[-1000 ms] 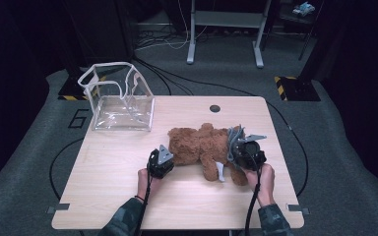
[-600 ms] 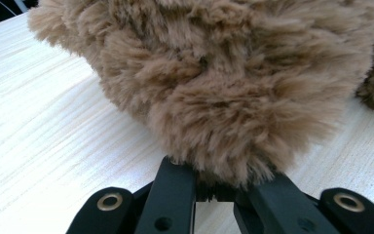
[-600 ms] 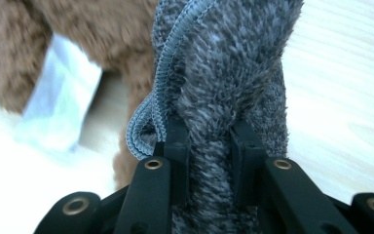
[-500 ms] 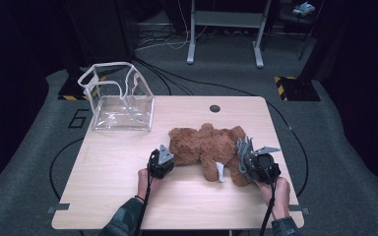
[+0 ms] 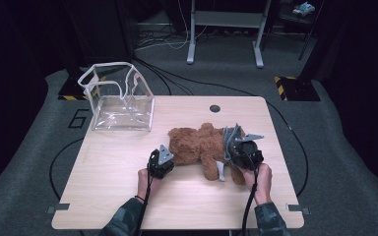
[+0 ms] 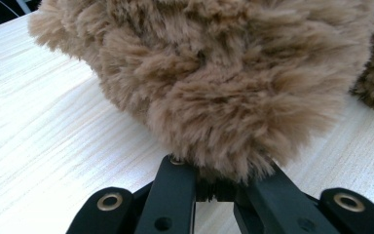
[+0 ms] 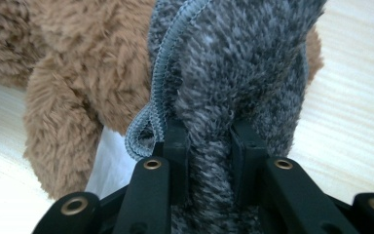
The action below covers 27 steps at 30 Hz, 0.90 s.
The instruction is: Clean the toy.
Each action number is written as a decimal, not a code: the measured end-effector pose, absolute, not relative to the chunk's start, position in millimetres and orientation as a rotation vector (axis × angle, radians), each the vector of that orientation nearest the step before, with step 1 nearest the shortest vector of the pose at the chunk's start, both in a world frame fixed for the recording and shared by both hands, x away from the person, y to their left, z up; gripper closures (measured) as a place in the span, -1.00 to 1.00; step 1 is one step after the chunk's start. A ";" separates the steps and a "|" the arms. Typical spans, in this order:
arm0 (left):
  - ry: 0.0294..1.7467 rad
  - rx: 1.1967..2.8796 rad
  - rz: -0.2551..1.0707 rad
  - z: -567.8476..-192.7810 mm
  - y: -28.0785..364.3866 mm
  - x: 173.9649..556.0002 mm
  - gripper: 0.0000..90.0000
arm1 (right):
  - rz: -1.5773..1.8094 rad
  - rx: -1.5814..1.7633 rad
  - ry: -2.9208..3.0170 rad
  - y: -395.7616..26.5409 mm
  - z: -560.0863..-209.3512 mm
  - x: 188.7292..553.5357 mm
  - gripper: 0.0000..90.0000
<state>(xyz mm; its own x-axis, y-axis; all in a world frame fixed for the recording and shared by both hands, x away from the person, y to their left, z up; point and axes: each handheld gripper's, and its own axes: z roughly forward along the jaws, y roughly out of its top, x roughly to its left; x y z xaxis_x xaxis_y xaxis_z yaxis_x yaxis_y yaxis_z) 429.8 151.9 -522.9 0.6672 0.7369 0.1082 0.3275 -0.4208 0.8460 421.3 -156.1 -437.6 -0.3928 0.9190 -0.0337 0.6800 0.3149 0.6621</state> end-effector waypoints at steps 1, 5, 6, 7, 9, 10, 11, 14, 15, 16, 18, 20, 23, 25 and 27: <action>0.825 2.019 0.601 -522.8 152.0 429.8 0.96 | 0.747 1.428 2.200 -160.6 -439.9 416.6 0.62; 0.825 2.019 0.600 -522.8 151.9 429.8 0.96 | 0.716 1.448 2.222 -177.7 -449.1 403.4 0.63; 0.824 2.021 0.601 -522.8 151.8 429.8 0.96 | 0.717 1.467 2.219 -181.8 -450.6 399.2 0.63; 0.822 2.022 0.604 -522.8 151.7 429.8 0.96 | 0.719 1.477 2.221 -186.1 -451.8 395.2 0.63; 0.822 2.023 0.604 -522.8 151.7 429.8 0.96 | 0.722 1.491 2.227 -192.3 -453.4 388.9 0.63; 0.822 2.023 0.604 -522.8 151.6 429.8 0.96 | 0.715 1.492 2.223 -193.9 -453.3 386.6 0.63; 0.822 2.023 0.605 -522.8 151.5 429.8 0.96 | 0.713 1.489 2.224 -194.6 -452.1 384.8 0.63; 0.822 2.023 0.607 -522.8 151.4 429.8 0.96 | 0.747 1.461 2.182 -190.9 -443.7 382.4 0.62; 0.821 2.023 0.606 -522.8 151.4 429.7 0.96 | 0.767 1.448 2.167 -186.7 -439.1 382.2 0.62; 0.821 2.023 0.605 -522.8 151.5 429.8 0.96 | 0.791 1.416 2.160 -182.5 -434.9 383.6 0.62; 0.822 2.023 0.605 -522.8 151.6 429.7 0.96 | 0.804 1.388 2.158 -171.1 -428.5 387.7 0.62; 0.823 2.023 0.606 -522.8 151.6 429.7 0.96 | 0.805 1.363 2.164 -159.2 -427.4 395.4 0.62; 0.822 2.022 0.604 -522.9 151.6 429.6 0.96 | 0.786 1.375 2.187 -149.8 -435.6 406.0 0.62; 0.824 2.020 0.604 -522.8 151.6 429.3 0.96 | 0.773 1.396 2.195 -148.8 -442.5 408.0 0.62; 0.824 2.019 0.604 -522.8 151.6 429.3 0.96 | 0.767 1.410 2.202 -151.9 -447.4 405.5 0.62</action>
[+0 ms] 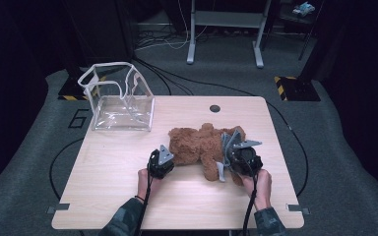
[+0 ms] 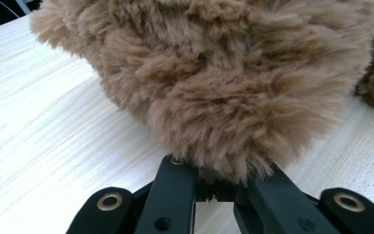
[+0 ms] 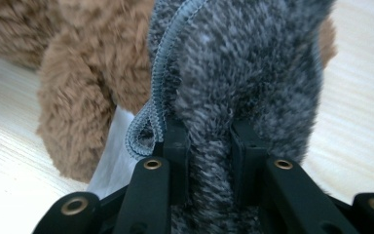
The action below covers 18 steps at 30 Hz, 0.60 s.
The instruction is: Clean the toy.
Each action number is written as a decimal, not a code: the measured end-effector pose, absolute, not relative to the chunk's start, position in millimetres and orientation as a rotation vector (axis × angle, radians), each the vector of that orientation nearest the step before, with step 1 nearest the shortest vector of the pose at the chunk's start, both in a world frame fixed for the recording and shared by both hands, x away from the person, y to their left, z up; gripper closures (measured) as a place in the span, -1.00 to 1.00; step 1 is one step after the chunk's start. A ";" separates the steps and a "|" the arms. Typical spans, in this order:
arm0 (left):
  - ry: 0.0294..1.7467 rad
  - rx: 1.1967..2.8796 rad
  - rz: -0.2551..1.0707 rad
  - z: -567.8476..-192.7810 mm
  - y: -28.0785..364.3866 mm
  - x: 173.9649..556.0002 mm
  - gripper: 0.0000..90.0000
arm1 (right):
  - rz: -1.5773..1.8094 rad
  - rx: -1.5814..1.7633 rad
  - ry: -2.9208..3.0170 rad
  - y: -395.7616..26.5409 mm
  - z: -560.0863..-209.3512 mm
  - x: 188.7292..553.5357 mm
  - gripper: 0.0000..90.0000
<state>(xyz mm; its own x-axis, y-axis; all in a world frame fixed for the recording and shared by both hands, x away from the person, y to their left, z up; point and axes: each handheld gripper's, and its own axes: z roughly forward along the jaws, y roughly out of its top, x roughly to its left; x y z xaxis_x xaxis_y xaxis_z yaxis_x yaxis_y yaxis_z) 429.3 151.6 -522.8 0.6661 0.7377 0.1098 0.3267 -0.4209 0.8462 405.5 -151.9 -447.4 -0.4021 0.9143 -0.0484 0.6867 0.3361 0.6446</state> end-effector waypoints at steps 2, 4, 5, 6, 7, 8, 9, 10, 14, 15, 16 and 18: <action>0.825 2.019 0.604 -522.8 151.7 429.3 0.96 | 0.750 1.410 2.210 -157.6 -451.9 400.6 0.62; 0.826 2.019 0.604 -522.8 151.7 429.3 0.96 | 0.743 1.429 2.217 -164.4 -455.9 392.9 0.62; 0.826 2.019 0.604 -522.8 151.7 429.3 0.96 | 0.742 1.433 2.213 -167.4 -457.3 389.4 0.62; 0.825 2.019 0.605 -522.8 151.6 429.3 0.96 | 0.748 1.441 2.219 -171.8 -458.9 384.9 0.62; 0.822 2.020 0.604 -522.8 151.5 429.4 0.96 | 0.749 1.451 2.219 -177.2 -460.8 378.9 0.62; 0.822 2.020 0.604 -522.8 151.5 429.4 0.96 | 0.748 1.458 2.222 -180.7 -462.3 374.2 0.62; 0.822 2.020 0.606 -522.8 151.3 429.4 0.96 | 0.740 1.463 2.224 -183.2 -463.7 370.4 0.62; 0.821 2.021 0.608 -522.8 151.2 429.4 0.96 | 0.741 1.463 2.231 -185.8 -464.6 367.4 0.62; 0.823 2.021 0.611 -522.8 151.1 429.3 0.96 | 0.732 1.460 2.229 -187.2 -461.3 364.6 0.62; 0.823 2.022 0.612 -522.8 151.1 429.3 0.96 | 0.742 1.458 2.219 -185.7 -458.1 365.9 0.61; 0.822 2.022 0.612 -522.8 151.0 429.3 0.96 | 0.755 1.442 2.209 -184.1 -454.6 368.3 0.61; 0.822 2.022 0.612 -522.9 151.0 429.3 0.96 | 0.770 1.419 2.192 -178.6 -446.7 375.0 0.61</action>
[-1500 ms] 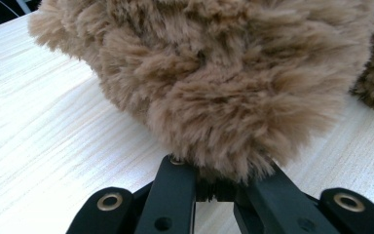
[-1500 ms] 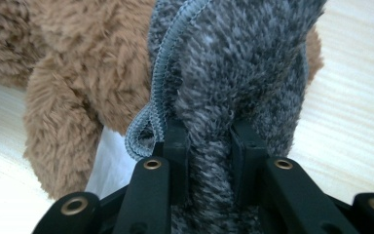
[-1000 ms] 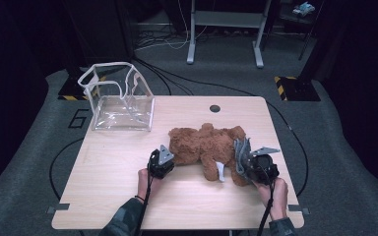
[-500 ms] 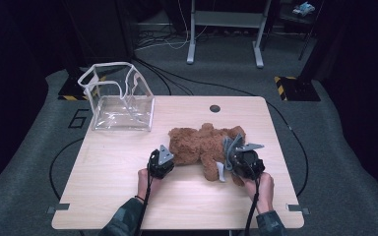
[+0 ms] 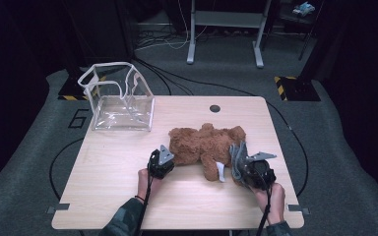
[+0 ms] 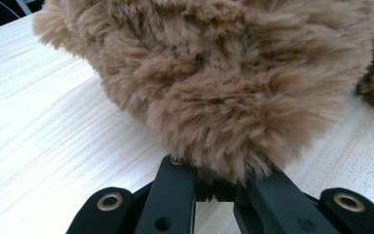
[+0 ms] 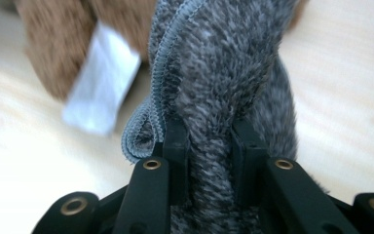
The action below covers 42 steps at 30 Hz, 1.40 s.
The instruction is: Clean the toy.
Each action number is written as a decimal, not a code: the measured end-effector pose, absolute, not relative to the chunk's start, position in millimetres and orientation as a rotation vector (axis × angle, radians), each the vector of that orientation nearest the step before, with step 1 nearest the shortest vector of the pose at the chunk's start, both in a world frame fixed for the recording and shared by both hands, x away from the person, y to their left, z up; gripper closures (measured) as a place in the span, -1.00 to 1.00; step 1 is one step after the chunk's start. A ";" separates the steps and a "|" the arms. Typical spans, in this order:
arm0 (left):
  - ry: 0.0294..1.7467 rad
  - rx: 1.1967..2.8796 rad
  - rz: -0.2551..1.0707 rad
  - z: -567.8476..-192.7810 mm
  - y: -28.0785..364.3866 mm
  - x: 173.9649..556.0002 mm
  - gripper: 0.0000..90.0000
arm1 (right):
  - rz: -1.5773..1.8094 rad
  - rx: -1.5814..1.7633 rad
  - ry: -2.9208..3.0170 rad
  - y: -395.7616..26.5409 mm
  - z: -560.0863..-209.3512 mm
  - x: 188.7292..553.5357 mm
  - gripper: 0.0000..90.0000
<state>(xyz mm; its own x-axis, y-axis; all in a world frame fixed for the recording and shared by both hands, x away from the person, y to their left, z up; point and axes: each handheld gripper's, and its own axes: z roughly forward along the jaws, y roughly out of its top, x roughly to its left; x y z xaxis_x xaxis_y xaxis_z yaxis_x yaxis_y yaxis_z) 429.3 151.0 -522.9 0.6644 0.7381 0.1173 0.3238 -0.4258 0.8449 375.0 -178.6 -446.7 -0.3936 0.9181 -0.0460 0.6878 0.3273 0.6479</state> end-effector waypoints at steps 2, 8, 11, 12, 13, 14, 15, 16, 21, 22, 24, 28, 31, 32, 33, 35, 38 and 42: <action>0.822 2.023 0.612 -522.9 151.0 429.3 0.96 | 0.779 1.425 2.183 -175.9 -444.1 377.9 0.61; 0.821 2.020 0.607 -522.8 151.4 429.3 0.96 | 0.785 1.427 2.180 -159.7 -445.6 409.2 0.62; 0.822 2.021 0.607 -522.9 151.4 429.4 0.96 | 0.747 1.421 2.195 -158.3 -454.7 403.9 0.62; 0.823 2.021 0.607 -522.9 151.4 429.4 0.96 | 0.737 1.422 2.200 -159.2 -456.1 400.0 0.62; 0.823 2.021 0.607 -522.9 151.4 429.3 0.96 | 0.727 1.417 2.206 -160.6 -457.6 396.0 0.62; 0.822 2.021 0.608 -522.9 151.4 429.3 0.96 | 0.715 1.411 2.210 -161.9 -459.4 391.5 0.62; 0.821 2.023 0.607 -522.9 151.3 429.3 0.96 | 0.706 1.412 2.218 -162.9 -460.6 387.9 0.62; 0.821 2.022 0.610 -523.0 151.0 429.2 0.96 | 0.691 1.413 2.221 -164.5 -462.1 382.9 0.62; 0.820 2.025 0.612 -523.0 150.7 429.1 0.96 | 0.690 1.433 2.250 -176.2 -466.8 365.7 0.62; 0.821 2.024 0.611 -523.1 150.6 429.2 0.96 | 0.689 1.440 2.246 -177.0 -465.9 364.5 0.61; 0.819 2.025 0.612 -523.0 150.6 429.2 0.96 | 0.708 1.438 2.236 -177.0 -463.2 364.8 0.61; 0.819 2.025 0.612 -523.1 150.5 429.1 0.96 | 0.761 1.413 2.201 -169.2 -451.7 374.1 0.59; 0.818 2.027 0.610 -523.1 150.5 429.0 0.96 | 0.794 1.413 2.181 -163.2 -449.6 386.4 0.59; 0.818 2.027 0.610 -523.1 150.5 429.0 0.96 | 0.794 1.413 2.181 -163.2 -449.6 386.4 0.59; 0.817 2.028 0.610 -523.2 150.4 428.9 0.96 | 0.784 1.434 2.186 -159.9 -453.0 391.6 0.60; 0.817 2.028 0.613 -523.1 150.6 429.0 0.96 | 0.775 1.421 2.202 -159.3 -458.9 391.9 0.61; 0.817 2.027 0.613 -523.1 150.6 429.0 0.96 | 0.744 1.429 2.219 -161.0 -465.9 383.0 0.61; 0.816 2.030 0.608 -523.3 150.0 428.8 0.96 | 0.694 1.431 2.259 -164.6 -469.7 372.9 0.61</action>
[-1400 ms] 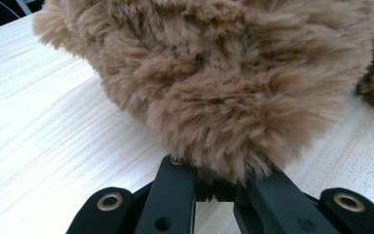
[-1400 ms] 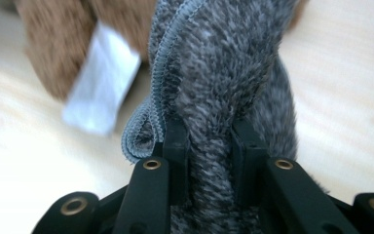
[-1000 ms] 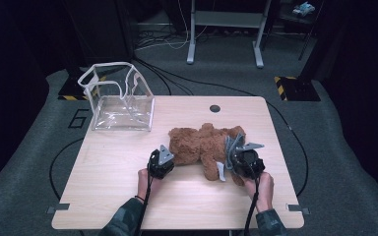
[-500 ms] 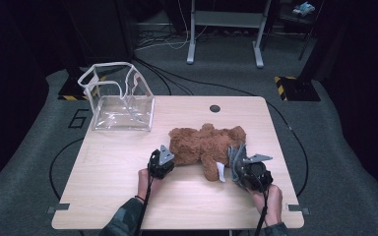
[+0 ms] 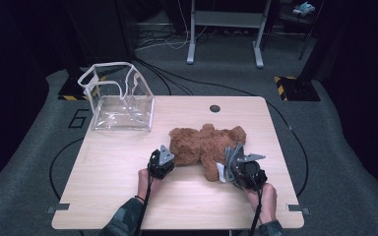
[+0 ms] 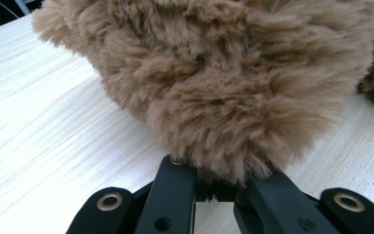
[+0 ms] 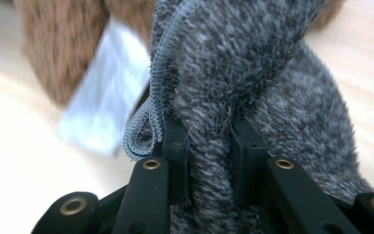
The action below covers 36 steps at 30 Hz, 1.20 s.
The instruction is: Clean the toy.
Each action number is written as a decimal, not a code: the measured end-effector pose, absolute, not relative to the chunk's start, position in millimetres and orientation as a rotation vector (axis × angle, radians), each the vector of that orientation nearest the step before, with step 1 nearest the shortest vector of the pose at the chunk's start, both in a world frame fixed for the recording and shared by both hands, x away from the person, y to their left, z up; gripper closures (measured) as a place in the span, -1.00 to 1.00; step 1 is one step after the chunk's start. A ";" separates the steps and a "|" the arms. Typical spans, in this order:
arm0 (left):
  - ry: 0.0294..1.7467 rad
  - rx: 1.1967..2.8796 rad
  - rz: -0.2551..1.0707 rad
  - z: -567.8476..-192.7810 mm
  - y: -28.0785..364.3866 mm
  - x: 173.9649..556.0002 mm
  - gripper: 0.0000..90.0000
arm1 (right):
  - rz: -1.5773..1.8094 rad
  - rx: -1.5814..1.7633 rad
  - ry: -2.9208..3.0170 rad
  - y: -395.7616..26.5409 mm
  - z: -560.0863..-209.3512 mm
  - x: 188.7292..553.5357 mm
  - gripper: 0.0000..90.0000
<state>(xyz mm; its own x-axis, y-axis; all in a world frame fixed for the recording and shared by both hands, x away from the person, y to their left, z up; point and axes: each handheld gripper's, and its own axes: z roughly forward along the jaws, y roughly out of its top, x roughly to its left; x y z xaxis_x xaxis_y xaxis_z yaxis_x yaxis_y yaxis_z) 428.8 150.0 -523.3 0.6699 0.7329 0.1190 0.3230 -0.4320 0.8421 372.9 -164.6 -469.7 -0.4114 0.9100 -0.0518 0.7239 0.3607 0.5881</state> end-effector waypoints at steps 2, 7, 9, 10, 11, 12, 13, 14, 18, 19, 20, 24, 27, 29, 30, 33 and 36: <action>0.816 2.029 0.607 -523.3 150.0 428.9 0.96 | 0.691 1.429 2.274 -166.8 -469.6 368.8 0.61; 0.813 2.035 0.609 -523.1 149.8 428.8 0.96 | 0.822 1.362 2.231 -164.8 -444.7 366.4 0.62; 0.813 2.034 0.608 -523.2 149.8 428.8 0.96 | 0.867 1.330 2.196 -157.5 -430.8 369.1 0.62; 0.812 2.034 0.608 -523.2 149.8 428.8 0.96 | 0.888 1.301 2.183 -153.0 -424.5 371.8 0.62; 0.811 2.031 0.608 -523.3 149.8 428.9 0.96 | 0.901 1.284 2.172 -149.6 -420.2 373.9 0.62; 0.811 2.031 0.608 -523.3 149.8 428.9 0.96 | 0.907 1.267 2.161 -143.5 -415.5 379.7 0.62; 0.812 2.031 0.608 -523.3 149.8 428.8 0.96 | 0.904 1.264 2.159 -139.9 -414.1 383.7 0.62; 0.812 2.031 0.608 -523.3 149.8 428.8 0.96 | 0.904 1.264 2.159 -139.9 -414.1 383.7 0.62; 0.811 2.031 0.608 -523.2 150.0 428.7 0.96 | 0.846 1.298 2.209 -121.8 -435.8 408.4 0.63; 0.811 2.031 0.608 -523.3 150.0 428.8 0.96 | 0.851 1.318 2.208 -121.7 -441.7 409.7 0.63; 0.811 2.030 0.608 -523.3 150.0 428.8 0.96 | 0.865 1.323 2.206 -122.8 -446.9 410.4 0.64; 0.811 2.033 0.607 -523.2 149.9 428.8 0.96 | 0.848 1.351 2.228 -125.2 -459.9 407.8 0.64; 0.812 2.034 0.608 -523.1 149.8 428.8 0.96 | 0.807 1.375 2.247 -124.0 -469.1 405.1 0.64; 0.813 2.034 0.608 -523.1 149.8 428.8 0.96 | 0.775 1.374 2.265 -122.9 -475.6 404.6 0.64; 0.813 2.034 0.608 -523.1 149.9 428.8 0.96 | 0.760 1.374 2.275 -122.6 -478.0 404.6 0.64; 0.813 2.035 0.608 -523.2 149.9 428.8 0.96 | 0.709 1.368 2.321 -121.5 -490.1 404.5 0.64; 0.813 2.031 0.609 -523.4 149.8 428.9 0.96 | 0.715 1.369 2.329 -123.3 -489.2 402.4 0.64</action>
<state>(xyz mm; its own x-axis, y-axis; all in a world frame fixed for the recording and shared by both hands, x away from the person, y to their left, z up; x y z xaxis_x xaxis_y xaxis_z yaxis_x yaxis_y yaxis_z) 428.9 149.8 -523.4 0.6711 0.7315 0.1209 0.3212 -0.4338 0.8418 402.4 -123.3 -489.2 -0.4746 0.8793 -0.0402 0.7053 0.4072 0.5803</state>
